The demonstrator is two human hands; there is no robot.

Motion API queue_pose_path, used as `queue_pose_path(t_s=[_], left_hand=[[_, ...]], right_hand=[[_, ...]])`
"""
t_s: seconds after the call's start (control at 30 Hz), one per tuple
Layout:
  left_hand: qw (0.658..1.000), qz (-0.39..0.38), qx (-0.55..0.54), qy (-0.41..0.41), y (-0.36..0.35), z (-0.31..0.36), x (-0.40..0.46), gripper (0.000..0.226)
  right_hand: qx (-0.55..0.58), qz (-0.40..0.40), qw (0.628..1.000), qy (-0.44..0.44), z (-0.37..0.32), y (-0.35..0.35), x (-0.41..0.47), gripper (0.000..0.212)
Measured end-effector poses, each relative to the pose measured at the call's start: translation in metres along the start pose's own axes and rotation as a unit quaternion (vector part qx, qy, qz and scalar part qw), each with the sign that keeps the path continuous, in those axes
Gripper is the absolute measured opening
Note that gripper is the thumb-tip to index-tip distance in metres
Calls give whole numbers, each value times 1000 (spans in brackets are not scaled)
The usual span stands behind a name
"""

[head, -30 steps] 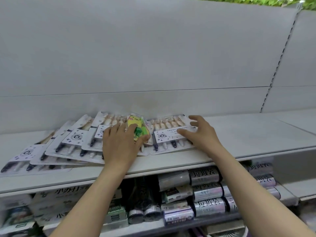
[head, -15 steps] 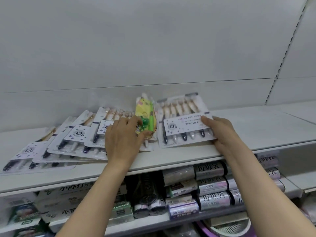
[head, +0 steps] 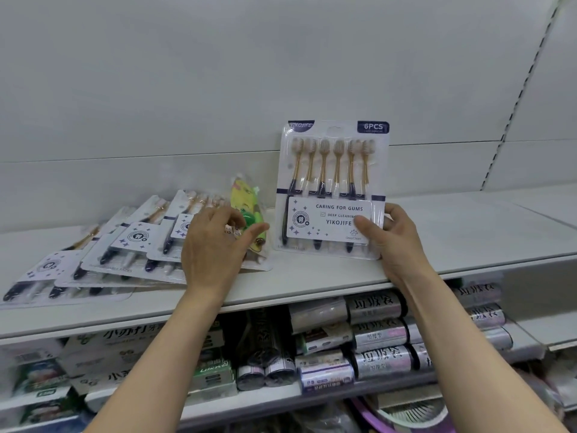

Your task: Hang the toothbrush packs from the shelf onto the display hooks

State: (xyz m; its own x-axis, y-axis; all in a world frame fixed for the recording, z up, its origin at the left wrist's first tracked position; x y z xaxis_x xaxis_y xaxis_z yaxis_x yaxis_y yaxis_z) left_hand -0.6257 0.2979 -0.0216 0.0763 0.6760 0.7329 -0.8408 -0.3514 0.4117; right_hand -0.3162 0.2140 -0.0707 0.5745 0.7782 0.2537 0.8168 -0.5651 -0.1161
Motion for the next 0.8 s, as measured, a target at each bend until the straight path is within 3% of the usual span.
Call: queue_pose_path(t_s=[0.4, 0.57, 0.7, 0.8], left_hand=[[998, 22, -56, 34, 8, -1, -2, 34], [991, 26, -103, 87, 10, -5, -2, 54], [994, -4, -64, 89, 7, -1, -1, 68], [995, -27, -11, 97, 5, 6, 4, 54]], right_hand=[[46, -7, 999, 10, 0, -1, 2, 37], [56, -16, 998, 4, 1, -1, 6, 39], [53, -26, 998, 12, -1, -3, 7, 36], [48, -34, 998, 22, -2, -5, 6, 36]])
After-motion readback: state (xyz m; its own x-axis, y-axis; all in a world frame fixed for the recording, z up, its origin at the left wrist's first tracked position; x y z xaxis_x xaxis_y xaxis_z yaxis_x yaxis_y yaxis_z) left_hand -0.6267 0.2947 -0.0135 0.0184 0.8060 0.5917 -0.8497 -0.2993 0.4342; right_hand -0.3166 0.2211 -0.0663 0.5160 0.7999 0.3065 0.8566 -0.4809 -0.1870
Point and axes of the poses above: each hand's wrist, its own x-axis towards the middle knuckle, its own y-axis out of the back of the hand, z = x × y, the point moved 10 cm from there along x, towards the middle knuckle, and after that the axes turned 4 degrees about -x, right-handed, at the moved point
